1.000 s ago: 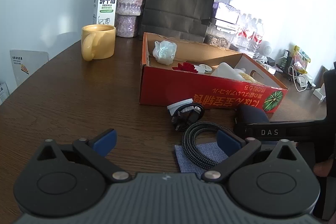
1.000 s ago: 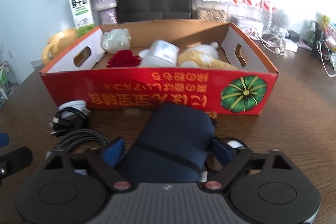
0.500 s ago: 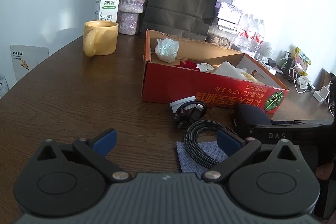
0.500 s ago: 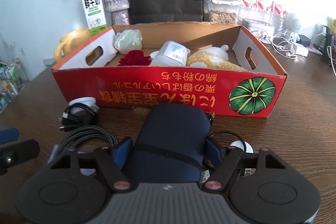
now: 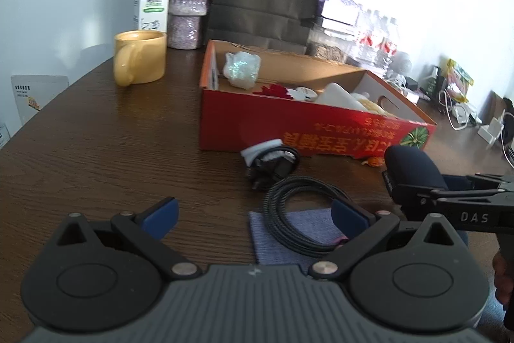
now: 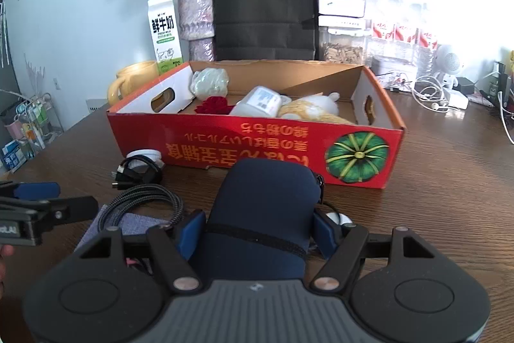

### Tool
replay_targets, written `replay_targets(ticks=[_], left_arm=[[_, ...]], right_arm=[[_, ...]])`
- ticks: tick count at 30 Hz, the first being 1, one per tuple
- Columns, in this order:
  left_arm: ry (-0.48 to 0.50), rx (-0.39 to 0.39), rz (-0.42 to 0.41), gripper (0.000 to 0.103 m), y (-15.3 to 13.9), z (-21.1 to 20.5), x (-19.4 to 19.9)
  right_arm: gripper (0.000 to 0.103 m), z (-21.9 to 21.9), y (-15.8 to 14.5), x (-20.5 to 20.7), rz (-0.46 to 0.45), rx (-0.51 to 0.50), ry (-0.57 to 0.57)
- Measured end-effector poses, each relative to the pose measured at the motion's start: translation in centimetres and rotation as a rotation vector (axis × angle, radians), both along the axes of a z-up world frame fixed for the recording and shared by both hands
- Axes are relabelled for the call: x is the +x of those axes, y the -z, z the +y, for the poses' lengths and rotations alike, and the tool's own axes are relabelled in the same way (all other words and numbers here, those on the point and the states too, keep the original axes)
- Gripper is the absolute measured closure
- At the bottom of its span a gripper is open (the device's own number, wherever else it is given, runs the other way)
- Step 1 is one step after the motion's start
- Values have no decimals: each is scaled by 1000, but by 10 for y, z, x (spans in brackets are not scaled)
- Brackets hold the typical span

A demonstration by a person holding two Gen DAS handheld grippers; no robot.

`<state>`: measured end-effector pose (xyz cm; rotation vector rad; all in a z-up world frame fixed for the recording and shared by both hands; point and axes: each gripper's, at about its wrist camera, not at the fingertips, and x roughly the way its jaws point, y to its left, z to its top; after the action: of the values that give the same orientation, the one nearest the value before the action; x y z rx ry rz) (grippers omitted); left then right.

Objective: Organize objects
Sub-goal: 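Lift the navy case with the right gripper while the left moves to the black cable, then grasp the coiled black braided cable with the left gripper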

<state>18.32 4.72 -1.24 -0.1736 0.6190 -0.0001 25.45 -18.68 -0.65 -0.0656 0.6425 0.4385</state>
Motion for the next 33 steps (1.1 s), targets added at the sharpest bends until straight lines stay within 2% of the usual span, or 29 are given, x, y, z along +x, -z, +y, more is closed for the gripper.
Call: replay_targets(ticks=[8, 20, 33], left_arm=[[41, 31, 24, 0, 1, -22, 8], [86, 77, 86, 0, 9, -49, 25], [69, 136, 135, 0, 15, -59, 40]], right_arm=[[33, -24, 1, -6, -43, 17, -2], [33, -36, 9, -10, -92, 45, -18], [33, -44, 11, -13, -111, 97, -18]])
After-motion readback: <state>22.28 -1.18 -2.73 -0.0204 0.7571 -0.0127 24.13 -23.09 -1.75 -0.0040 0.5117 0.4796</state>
